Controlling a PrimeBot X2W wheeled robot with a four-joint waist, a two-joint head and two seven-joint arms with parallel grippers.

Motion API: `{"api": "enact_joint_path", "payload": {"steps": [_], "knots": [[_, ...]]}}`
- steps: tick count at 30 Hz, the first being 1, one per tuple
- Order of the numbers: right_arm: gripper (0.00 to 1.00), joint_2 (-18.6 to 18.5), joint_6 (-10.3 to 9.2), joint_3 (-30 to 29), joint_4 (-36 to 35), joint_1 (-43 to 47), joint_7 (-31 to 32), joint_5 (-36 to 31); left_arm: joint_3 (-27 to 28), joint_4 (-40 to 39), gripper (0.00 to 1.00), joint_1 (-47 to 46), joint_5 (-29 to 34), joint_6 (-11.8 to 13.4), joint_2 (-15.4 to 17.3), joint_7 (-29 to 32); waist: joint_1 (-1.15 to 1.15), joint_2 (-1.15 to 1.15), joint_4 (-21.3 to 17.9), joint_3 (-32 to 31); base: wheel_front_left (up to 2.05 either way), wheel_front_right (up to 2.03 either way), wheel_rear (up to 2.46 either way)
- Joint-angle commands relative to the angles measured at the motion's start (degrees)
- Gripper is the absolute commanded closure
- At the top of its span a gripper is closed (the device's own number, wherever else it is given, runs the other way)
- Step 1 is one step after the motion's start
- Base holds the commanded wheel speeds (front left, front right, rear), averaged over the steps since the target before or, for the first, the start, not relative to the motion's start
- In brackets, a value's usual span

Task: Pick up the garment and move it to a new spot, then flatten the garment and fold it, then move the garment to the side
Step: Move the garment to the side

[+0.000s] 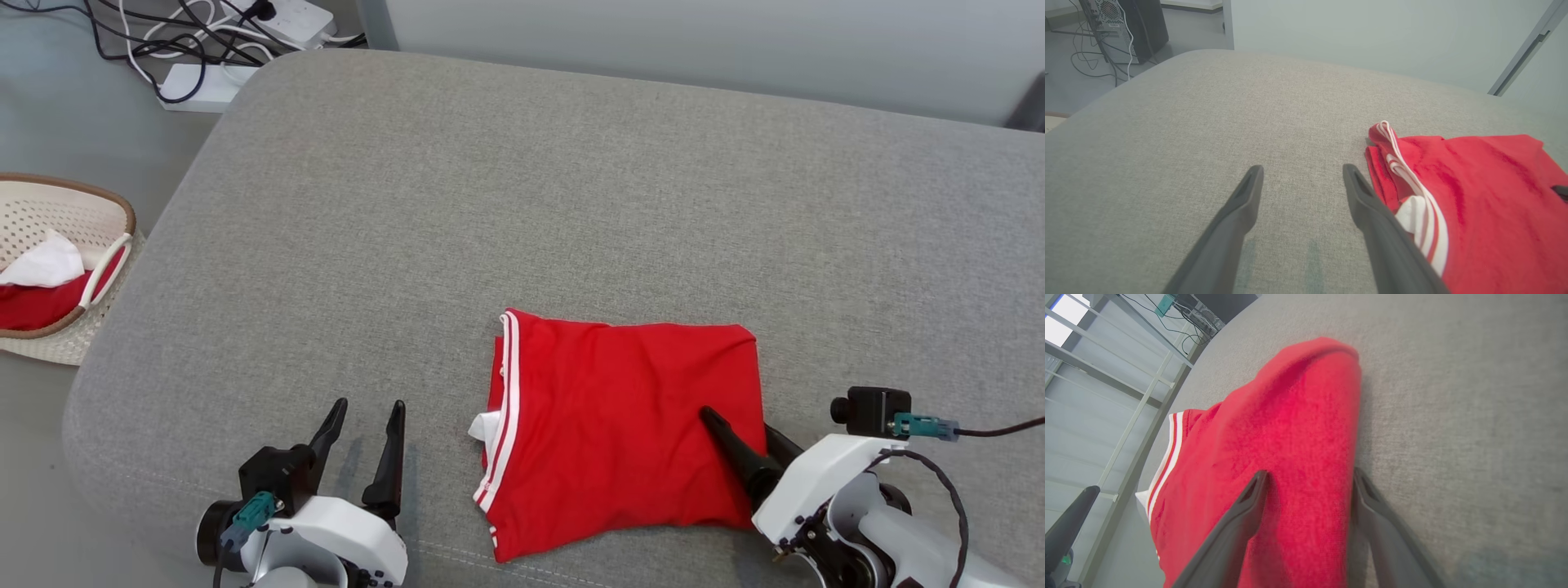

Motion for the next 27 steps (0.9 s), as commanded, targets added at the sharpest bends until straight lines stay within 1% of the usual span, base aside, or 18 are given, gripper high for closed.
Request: {"api": "enact_joint_path", "payload": {"steps": [1, 2, 3, 4, 5, 11, 16, 19, 22, 23, 27], "knots": [[0.0, 0.33, 0.25, 1.07, 0.26, -0.17, 0.61, 0.64, 1.64, -1.53, 0.0, -1.95, 0.22, -0.06, 0.54, -0.35, 0.0, 0.0, 0.38, 0.0, 0.0, 0.0, 0.0], [0.15, 0.56, 0.25, 1.35, 0.62, -0.33, 0.65, 0.61, 1.62, -1.56, 0.0, -1.93, 0.21, -0.04, 0.54, -0.35, 0.0, 0.0, 0.51, 0.0, 0.0, 0.0, 0.0], [0.46, 0.78, 0.25, 1.55, 0.98, -0.45, 0.68, 0.69, 1.6, -1.59, 0.0, -1.92, 0.19, -0.02, 0.54, -0.35, 0.0, 0.0, 0.63, 0.02, 0.0, 0.0, 0.0], [0.93, 0.93, 0.25, 1.78, 1.28, -0.59, 0.76, 0.74, 1.6, -1.63, 0.0, -1.91, 0.17, 0.01, 0.54, -0.35, 0.0, 0.0, 0.71, 0.05, 0.0, 0.0, 0.0], [1.0, 1.0, 0.25, 1.96, 1.5, -0.82, 0.56, 0.6, 1.61, -1.67, 0.0, -1.9, 0.13, 0.04, 0.54, -0.35, 0.0, 0.0, 0.75, 0.06, 0.0, 0.0, 0.0], [1.0, 0.49, 0.25, 0.64, 2.35, -2.11, -1.73, 0.67, 2.36, -1.87, 0.0, -1.52, 0.41, 0.09, 0.54, -0.35, 0.0, 0.0, -0.39, -0.57, 0.0, 0.0, 0.0], [1.0, -0.33, 0.25, -1.51, 2.25, -1.71, -2.93, 0.72, 3.06, -1.99, 0.0, -1.39, 1.36, -0.32, 0.54, -0.35, 0.0, 0.0, -3.56, -2.1, 0.0, 0.0, 0.0], [1.0, -0.59, 0.25, -2.8, 2.03, -0.57, -3.21, 0.59, 3.35, -2.12, 0.0, -1.48, 2.08, -0.65, 0.54, -0.35, 0.0, 0.0, -6.65, -3.04, 0.0, 0.0, 0.0], [1.0, -0.76, 0.25, -3.69, 1.93, 0.58, -3.33, -0.4, 3.67, -2.2, 0.0, -1.61, 2.96, -0.97, 0.54, -0.35, 0.0, 0.0, -10.58, -3.82, 0.0, 0.0, 0.0], [1.0, -0.6, 0.25, -5.12, 1.73, 1.4, -3.36, -0.97, 3.98, -2.18, 0.0, -1.7, 3.49, -1.17, 0.54, -0.35, 0.0, 0.0, -13.55, -4.26, 0.0, 0.0, 0.0], [1.0, -0.33, 0.25, -7.54, 1.27, 3.32, -3.37, -2.68, 4.53, -2.17, 0.0, -1.62, 4.06, -1.4, 0.54, -0.35, 0.0, 0.0, -19.48, -5.14, 0.0, 0.0, 0.0]]}}
